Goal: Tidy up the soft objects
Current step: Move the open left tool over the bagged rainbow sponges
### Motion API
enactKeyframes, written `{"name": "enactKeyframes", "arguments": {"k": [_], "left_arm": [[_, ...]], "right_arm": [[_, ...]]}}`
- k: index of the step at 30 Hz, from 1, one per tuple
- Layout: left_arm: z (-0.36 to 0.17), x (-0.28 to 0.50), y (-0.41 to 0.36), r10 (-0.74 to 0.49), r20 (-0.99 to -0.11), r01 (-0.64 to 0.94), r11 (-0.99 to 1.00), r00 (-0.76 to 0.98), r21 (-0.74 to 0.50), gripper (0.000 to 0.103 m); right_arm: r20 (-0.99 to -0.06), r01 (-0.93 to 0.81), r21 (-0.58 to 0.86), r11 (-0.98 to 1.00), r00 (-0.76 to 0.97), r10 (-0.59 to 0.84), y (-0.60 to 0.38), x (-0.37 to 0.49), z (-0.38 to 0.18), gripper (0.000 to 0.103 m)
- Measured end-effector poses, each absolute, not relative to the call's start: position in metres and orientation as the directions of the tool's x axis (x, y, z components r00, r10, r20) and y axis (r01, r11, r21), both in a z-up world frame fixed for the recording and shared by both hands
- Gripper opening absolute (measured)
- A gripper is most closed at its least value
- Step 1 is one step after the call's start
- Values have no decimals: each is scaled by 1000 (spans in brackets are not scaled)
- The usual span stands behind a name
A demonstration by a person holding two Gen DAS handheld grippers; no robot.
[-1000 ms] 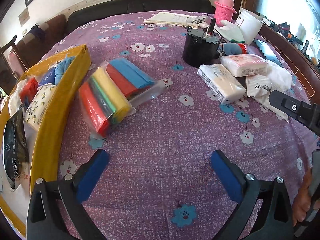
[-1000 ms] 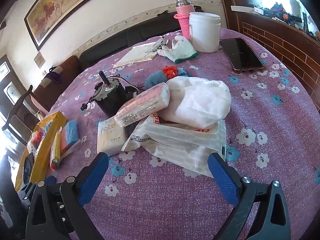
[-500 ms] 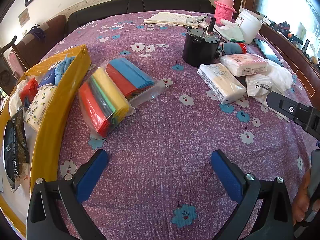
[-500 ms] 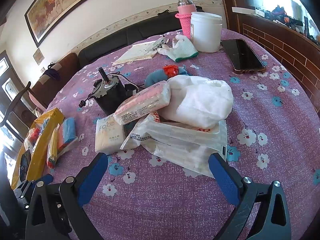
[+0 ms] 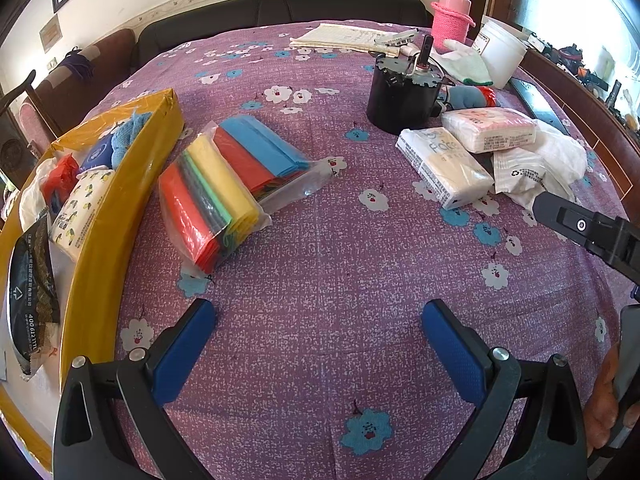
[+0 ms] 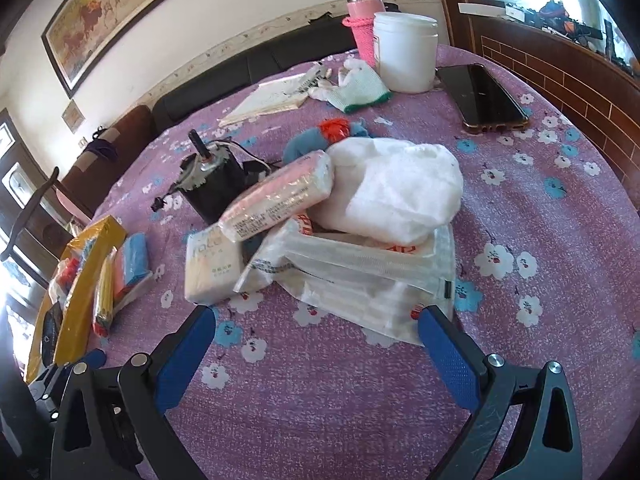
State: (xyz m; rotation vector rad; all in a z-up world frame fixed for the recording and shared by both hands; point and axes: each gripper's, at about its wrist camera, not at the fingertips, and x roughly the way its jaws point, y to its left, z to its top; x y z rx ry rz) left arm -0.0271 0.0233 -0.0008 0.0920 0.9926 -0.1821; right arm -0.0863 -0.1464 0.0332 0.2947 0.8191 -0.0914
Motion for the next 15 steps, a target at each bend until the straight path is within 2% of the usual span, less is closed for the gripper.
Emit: {"name": "enactKeyframes", "arguments": {"k": [3,7,15], "left_arm": [[1,-28,23,-136,-834,198,980,534,-32,103],[9,-33,35,-259,-818,193,964,513,-184,103],[35,-31,31,-262,-784,224,961,563,-160,103]], "right_arm": [[-723,215,219,952,691,10,-150,-91,36,102],[-699,254,242,936,715,-14,-160,-99,42,102],[-686,284,230,931,726,-51,-163,-101,46,102]]}}
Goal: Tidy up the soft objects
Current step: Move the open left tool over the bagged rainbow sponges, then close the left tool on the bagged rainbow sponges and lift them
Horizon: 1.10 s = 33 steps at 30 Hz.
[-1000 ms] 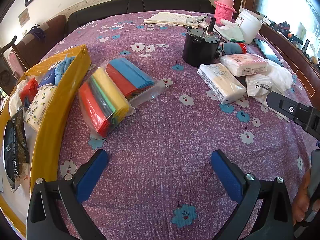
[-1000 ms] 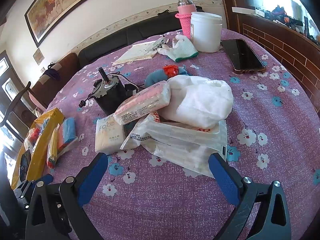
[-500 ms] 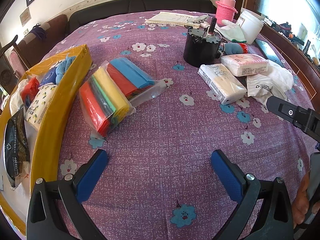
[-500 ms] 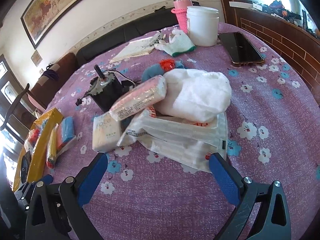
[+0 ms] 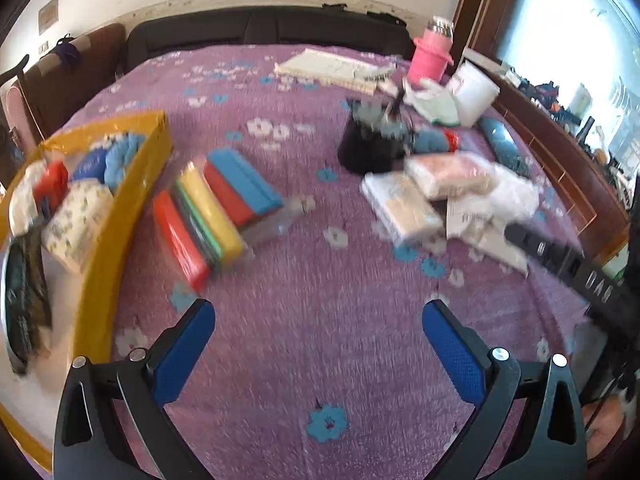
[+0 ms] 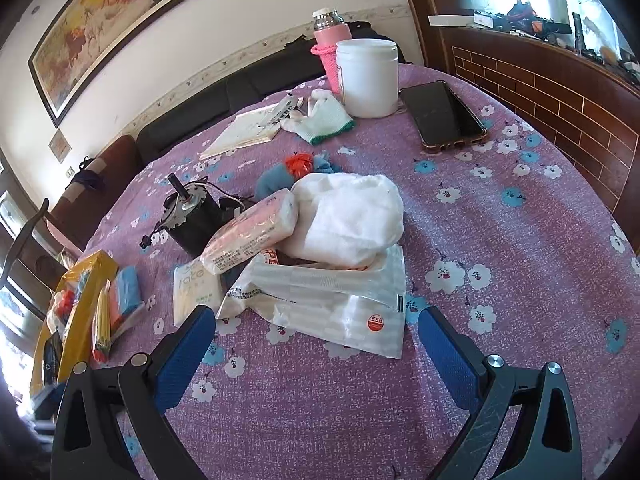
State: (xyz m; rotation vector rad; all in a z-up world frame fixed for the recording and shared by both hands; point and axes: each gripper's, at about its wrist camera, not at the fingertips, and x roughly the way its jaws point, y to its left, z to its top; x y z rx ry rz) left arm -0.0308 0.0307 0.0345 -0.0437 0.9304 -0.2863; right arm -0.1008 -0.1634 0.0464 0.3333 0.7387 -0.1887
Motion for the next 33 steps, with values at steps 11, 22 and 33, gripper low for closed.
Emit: {"name": "enactKeyframes", "arguments": {"k": [11,22,33], "left_arm": [[57,14,112,-341,-734,108,932,588,-346,96],[29,46,70,-123,-831,75,992,542,-98,96],[29,29,74,-212,-799,168,976,563,-140,32]], "right_arm": [[-714,342,302,890,700,-26,-185,-99,37,102],[-715,338,299,892,698,-25,-185,-99,37,102],[-719,337,284,897,695,-33,-184,-96,36,102]]}}
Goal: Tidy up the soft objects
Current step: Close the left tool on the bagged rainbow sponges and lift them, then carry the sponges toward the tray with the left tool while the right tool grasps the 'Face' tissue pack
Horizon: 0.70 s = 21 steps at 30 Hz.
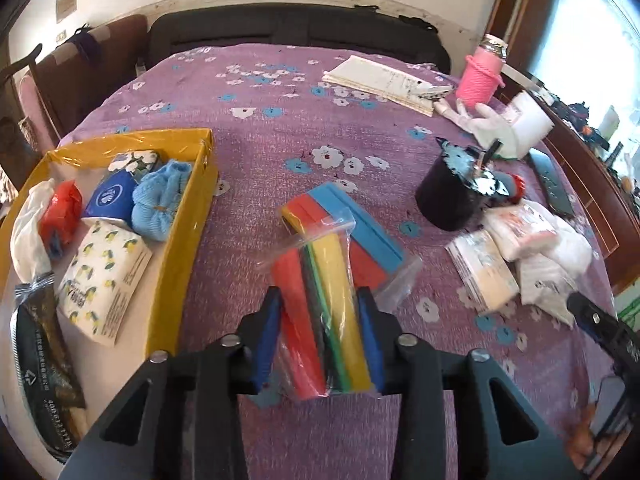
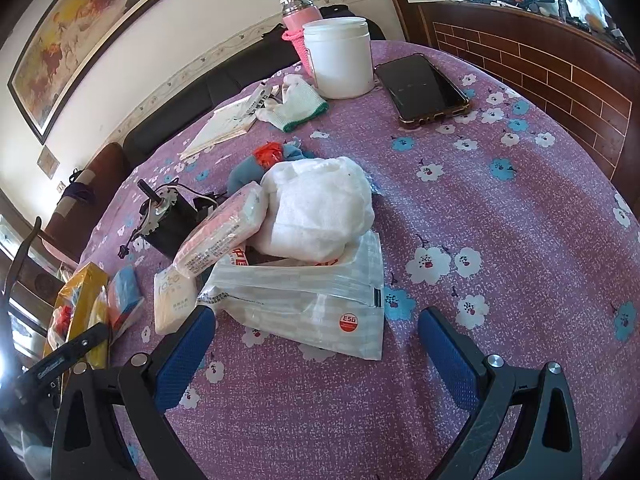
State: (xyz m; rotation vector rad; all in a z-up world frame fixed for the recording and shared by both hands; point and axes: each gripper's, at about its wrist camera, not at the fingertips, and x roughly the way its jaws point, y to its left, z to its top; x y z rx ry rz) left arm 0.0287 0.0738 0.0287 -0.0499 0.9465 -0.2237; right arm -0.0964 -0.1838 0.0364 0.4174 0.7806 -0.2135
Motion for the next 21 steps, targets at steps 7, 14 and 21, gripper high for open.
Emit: {"name": "enactKeyframes", "arguments": {"k": [7,14,21], "left_arm": [[39,-11,80,-315,-767,220,948,560,-229,32],[57,-54,86,-415,-691,255,910,592,-327,32],[73,-82,96,-468,-645,313,884,604,-347,32]], "right_arm": [[-710,353,305,885,703,-35,-190,-98,37,102],[-624,447,475,758,779,-68,-236,-127,44,102],[-674,413,434,801,739,-16,-232,-117,51,102]]}}
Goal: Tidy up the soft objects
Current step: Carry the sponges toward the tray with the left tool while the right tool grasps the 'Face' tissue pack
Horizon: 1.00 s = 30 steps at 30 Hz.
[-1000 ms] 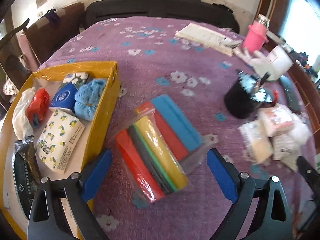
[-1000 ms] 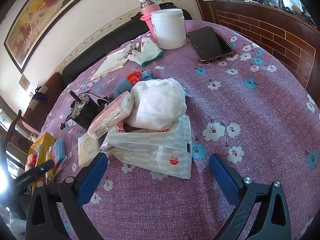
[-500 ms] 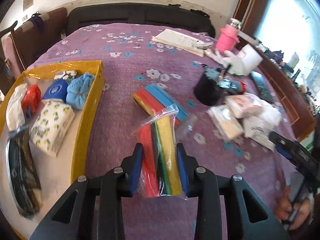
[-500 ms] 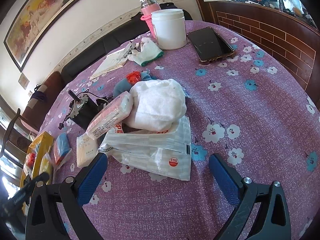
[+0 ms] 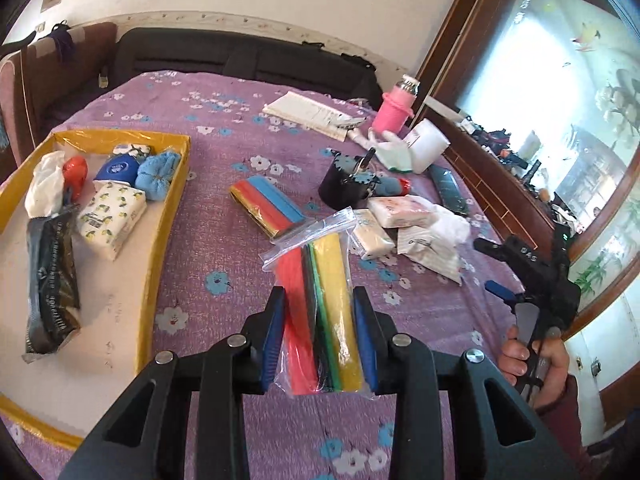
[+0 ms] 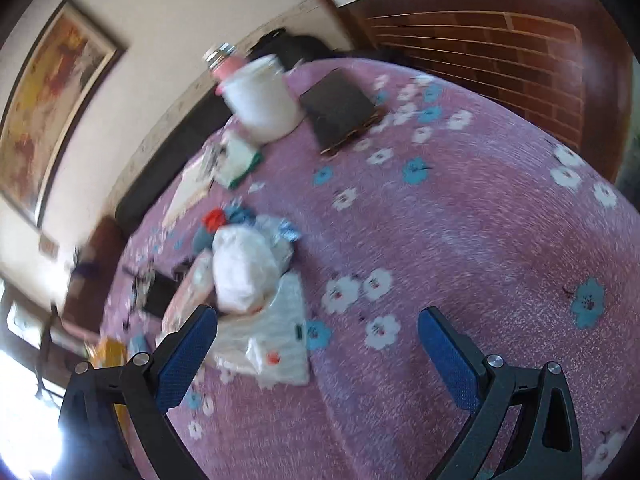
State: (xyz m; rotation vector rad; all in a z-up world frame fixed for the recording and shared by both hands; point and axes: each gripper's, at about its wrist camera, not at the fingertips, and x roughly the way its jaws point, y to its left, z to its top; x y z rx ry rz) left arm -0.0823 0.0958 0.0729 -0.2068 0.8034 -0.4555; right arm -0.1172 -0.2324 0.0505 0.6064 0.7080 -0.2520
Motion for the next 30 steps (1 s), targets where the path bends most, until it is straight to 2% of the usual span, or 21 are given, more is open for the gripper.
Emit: {"name": "enactKeyframes", "arguments": {"k": [4,6,8,10,13,20,21,23,24,25,30], "left_arm": [[78,-92,109,-475,-621,311,879,623,-361,32],[80,-97,115,-456,-616,300,889,643,-345,32],[83,-102,121,-449,-607,298,892,655,-339,32],[84,-104,127,-459,-600,297,887,656,-353,32],[86,-107,141,-452,-592,281,889,667,-362,32],[90,-113,191,-385,-590,189,911,710,-367,32],[91,-113,201,-363,-593,166,918,719,-361,32],[92,-113,215,-329,-598,136,929,731,-346,32],[91,-113,227,-298,-605,107,938,739,-331,32],[90,-112,235,-277,-611,86,942,741,-323,32],[77,-103,277,-194,-650,-25,950,735,-311,32]], "right_arm": [[-660,271,381,884,749,55,-197,-100,78,102],[-661,162,374,913,737,140,-171,-85,87,102],[-687,48,375,926,685,243,-139,-66,85,102],[-720,-8,333,943,643,260,-113,-53,78,101],[-788,-21,201,979,591,175,-82,-23,59,95],[-859,32,15,999,512,-4,-64,19,26,89],[-860,40,-13,999,510,-32,-63,21,24,86],[-848,53,-53,997,524,-73,-63,19,26,70],[-848,54,-43,998,526,-65,-66,17,28,53],[-850,54,-9,998,525,-36,-70,15,31,49],[-837,70,47,996,548,1,-78,1,39,48]]}}
